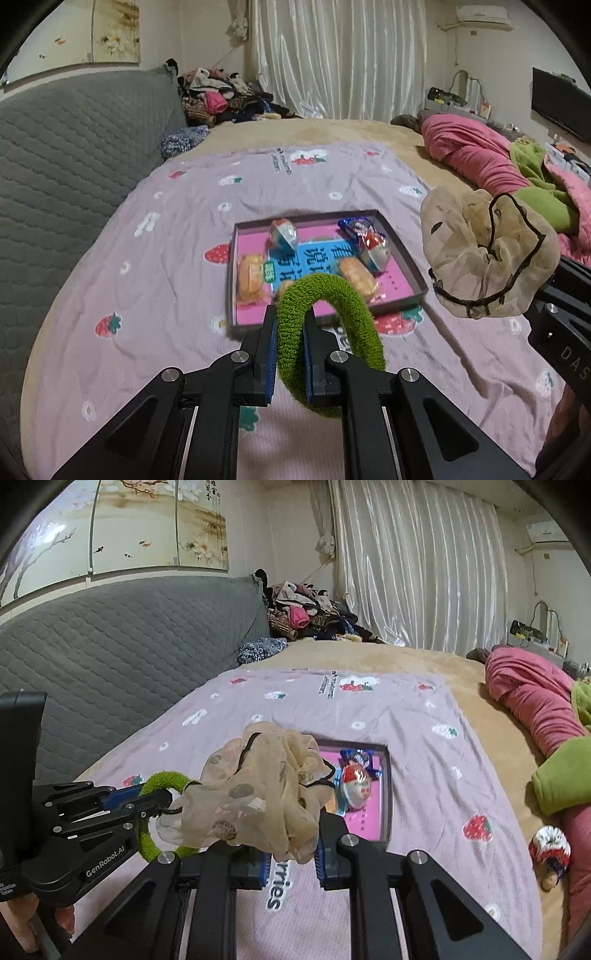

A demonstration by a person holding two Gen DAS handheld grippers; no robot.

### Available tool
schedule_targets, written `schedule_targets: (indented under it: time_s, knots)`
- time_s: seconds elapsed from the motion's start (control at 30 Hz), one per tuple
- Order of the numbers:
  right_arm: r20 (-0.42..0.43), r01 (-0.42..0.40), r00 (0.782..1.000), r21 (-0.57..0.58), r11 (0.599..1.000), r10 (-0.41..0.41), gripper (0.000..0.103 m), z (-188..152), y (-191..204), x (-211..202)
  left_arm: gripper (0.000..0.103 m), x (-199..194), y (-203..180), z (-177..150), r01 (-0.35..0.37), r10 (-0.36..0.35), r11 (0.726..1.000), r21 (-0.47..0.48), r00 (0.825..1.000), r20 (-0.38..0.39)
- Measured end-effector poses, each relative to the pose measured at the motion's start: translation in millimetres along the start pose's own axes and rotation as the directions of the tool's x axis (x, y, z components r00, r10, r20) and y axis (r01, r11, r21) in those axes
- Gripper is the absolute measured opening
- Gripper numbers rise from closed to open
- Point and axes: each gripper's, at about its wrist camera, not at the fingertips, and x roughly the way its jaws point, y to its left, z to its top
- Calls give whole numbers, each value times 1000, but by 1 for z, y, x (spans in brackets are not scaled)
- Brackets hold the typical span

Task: Organize objects
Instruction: 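Carry green hair tie in left tool over tray while right tool carries scrunchie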

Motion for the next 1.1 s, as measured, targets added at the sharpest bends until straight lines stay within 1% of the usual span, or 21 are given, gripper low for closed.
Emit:
schedule_targets:
  time_s: [0.23,0.47,0.73,1.0,1.1]
  knots:
    - [20,1,1000,-1,1000,-1,18,22,-8,16,12,18,5,23,-9,9,1000,3,1000,16]
    - [9,-10,1000,10,1000,10,18,34,-19,56,12,58,11,41,-5,5,1000,-6,1000,13]
    - [-34,-20,999,9,1000,20,18,25,-25,112,12,117,19,44,0,-1,1000,-26,1000,-13]
    - [-88,-14,996,13,1000,15,19,7,-32,169,12,178,25,34,-3,1,999,-44,999,-50]
    - [-99,-26,995,34,999,29,19,0,-36,188,12,196,28,30,4,-8,998,-67,998,-57]
